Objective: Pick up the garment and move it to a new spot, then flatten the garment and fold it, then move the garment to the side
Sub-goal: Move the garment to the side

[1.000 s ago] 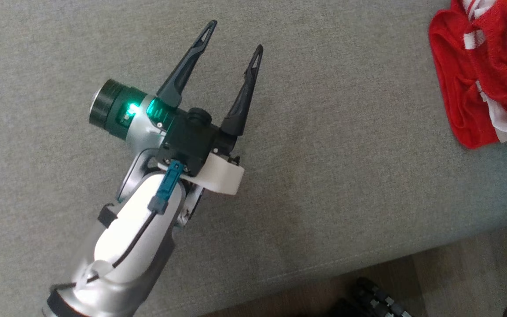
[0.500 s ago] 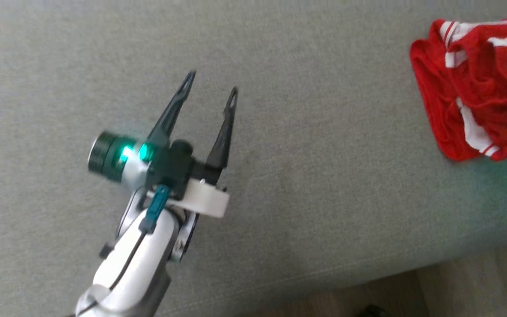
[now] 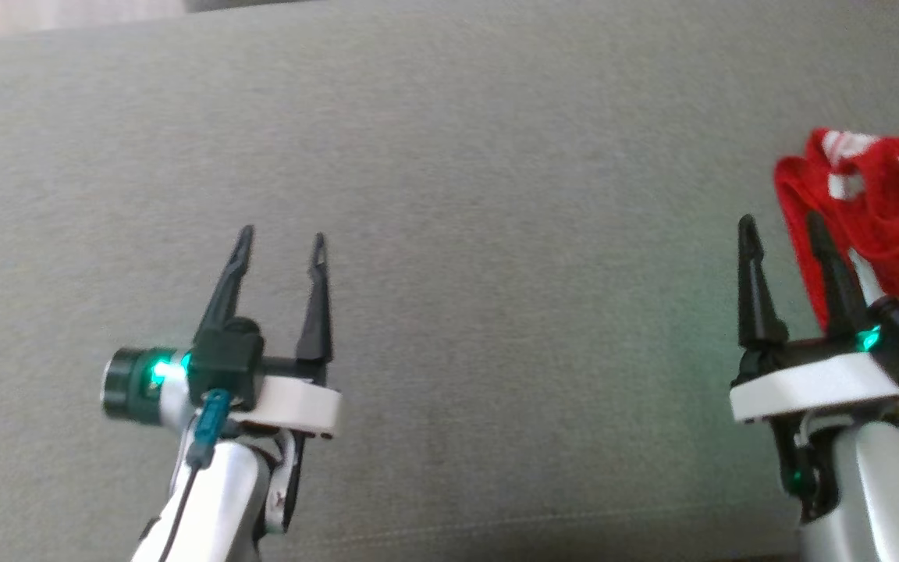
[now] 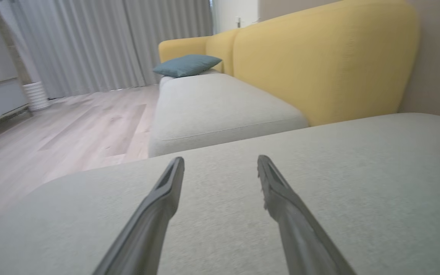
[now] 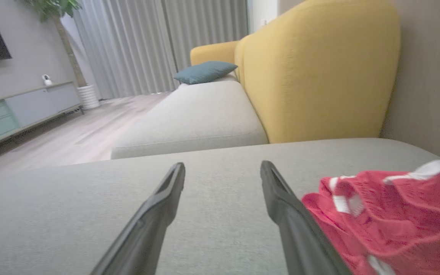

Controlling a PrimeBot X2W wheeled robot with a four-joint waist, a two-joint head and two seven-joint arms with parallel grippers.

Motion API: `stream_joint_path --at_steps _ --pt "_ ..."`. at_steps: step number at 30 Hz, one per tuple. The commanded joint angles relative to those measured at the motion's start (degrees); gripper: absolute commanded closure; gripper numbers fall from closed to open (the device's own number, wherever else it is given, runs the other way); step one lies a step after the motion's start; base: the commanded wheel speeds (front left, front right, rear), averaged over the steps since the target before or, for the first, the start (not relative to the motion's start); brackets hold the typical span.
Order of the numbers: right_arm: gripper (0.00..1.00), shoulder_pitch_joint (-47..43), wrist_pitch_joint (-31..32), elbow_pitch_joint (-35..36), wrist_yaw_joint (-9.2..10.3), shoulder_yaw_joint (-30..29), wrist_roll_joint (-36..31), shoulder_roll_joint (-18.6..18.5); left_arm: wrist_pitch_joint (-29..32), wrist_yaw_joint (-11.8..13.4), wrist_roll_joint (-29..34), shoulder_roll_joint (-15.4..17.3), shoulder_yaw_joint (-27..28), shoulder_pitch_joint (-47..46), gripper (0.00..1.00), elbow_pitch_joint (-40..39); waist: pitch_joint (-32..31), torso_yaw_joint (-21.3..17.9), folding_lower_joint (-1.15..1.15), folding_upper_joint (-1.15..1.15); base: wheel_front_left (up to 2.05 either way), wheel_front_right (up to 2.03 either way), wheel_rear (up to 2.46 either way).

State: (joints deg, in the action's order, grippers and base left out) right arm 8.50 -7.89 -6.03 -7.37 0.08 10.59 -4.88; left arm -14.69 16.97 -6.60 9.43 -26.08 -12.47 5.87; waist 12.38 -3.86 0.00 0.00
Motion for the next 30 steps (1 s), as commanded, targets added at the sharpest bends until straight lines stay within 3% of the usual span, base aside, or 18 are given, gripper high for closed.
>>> stream_joint_path --at_steps 1,9,30 --pt "0.00 -0.4 0.5 2.7 -0.12 1.5 0.5 0.3 -0.3 0.9 -0.4 1.1 2.9 -0.5 0.00 -1.7 -2.1 2.6 0.00 0.00 0.00 0.00 0.00" --pt "0.00 -5.9 3.5 7.5 -0.12 2.3 -0.4 1.8 -0.3 1.7 -2.8 2.1 6.2 4.3 0.00 -0.9 -5.8 5.4 0.00 0.00 0.00 0.00 0.00" --pt "0.00 -14.1 6.7 10.6 -0.12 0.9 -0.4 2.0 1.1 0.4 -5.3 4.6 5.6 12.1 0.00 1.2 -13.6 4.5 0.00 0.00 0.00 0.00 0.00"
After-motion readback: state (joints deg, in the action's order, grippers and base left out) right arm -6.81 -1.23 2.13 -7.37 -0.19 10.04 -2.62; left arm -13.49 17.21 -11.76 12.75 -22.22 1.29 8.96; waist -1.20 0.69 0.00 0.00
